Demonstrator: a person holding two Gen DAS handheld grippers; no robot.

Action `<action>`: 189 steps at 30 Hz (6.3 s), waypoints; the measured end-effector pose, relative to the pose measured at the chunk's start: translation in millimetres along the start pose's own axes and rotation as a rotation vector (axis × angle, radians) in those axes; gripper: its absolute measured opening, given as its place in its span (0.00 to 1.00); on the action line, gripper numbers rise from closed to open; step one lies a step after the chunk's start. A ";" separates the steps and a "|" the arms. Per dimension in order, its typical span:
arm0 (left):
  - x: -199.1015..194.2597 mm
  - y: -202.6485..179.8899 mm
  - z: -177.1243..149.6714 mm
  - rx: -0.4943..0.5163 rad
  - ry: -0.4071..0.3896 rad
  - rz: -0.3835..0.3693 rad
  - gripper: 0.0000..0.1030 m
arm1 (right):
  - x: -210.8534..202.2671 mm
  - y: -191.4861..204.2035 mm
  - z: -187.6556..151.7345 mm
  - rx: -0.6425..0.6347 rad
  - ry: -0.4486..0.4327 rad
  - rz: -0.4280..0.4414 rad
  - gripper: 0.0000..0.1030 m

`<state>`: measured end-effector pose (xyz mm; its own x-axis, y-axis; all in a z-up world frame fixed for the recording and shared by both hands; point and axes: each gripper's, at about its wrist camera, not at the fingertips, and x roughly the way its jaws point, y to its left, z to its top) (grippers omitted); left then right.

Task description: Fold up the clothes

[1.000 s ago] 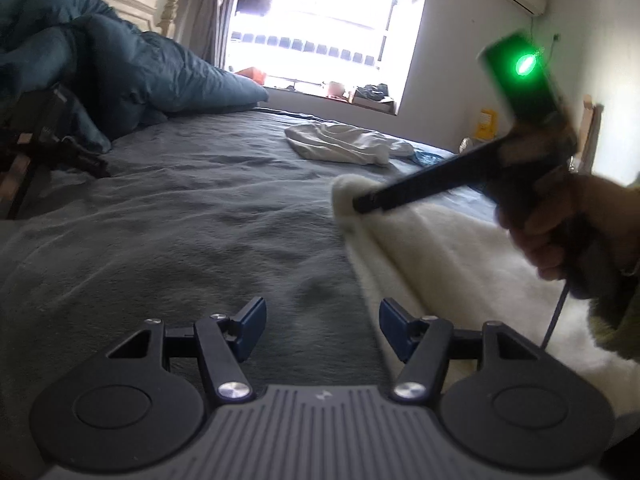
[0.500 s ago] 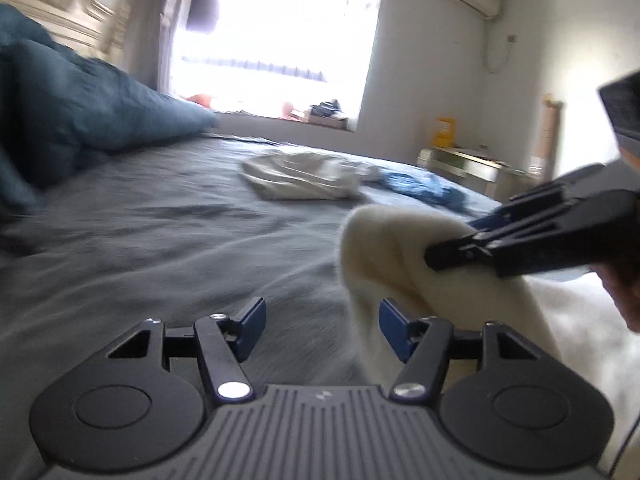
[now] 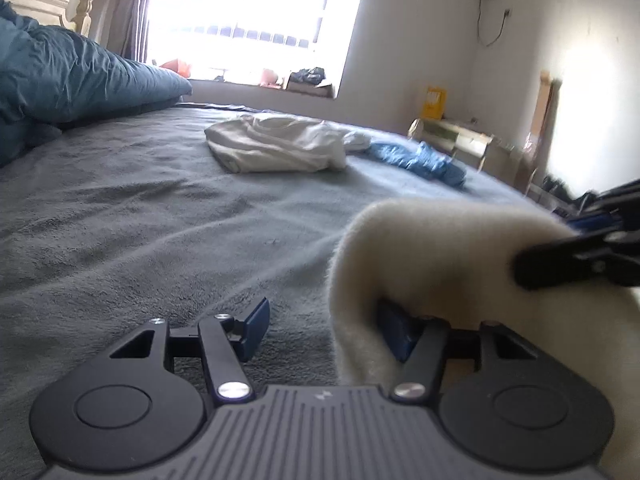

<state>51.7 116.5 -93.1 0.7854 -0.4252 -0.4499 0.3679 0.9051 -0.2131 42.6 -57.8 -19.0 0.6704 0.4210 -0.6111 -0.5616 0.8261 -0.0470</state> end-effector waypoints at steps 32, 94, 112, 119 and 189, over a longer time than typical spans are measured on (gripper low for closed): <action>38.4 3.3 3.2 -0.273 0.156 -0.362 0.02 | -31.1 -37.9 5.4 0.122 -0.045 0.184 0.14; -120.3 -12.1 -112.6 -0.482 0.128 -0.127 0.18 | -84.6 86.0 -118.9 -0.057 0.059 0.099 0.12; -104.6 -70.6 -32.2 -0.155 0.003 -0.134 0.25 | -72.9 64.5 -153.2 0.014 -0.048 0.056 0.23; -82.3 -57.7 -61.0 -0.218 0.054 -0.067 0.16 | -101.7 39.8 -142.3 -0.009 -0.155 0.011 0.22; -12.6 -57.0 -8.8 -0.237 0.000 0.106 0.23 | -48.4 -90.3 -84.8 0.294 -0.153 -0.004 0.46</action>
<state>16.4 70.3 -82.9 0.8135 -0.3283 -0.4800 0.1567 0.9187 -0.3626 19.7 -184.6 -52.2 0.7500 0.4508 -0.4840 -0.4097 0.8911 0.1952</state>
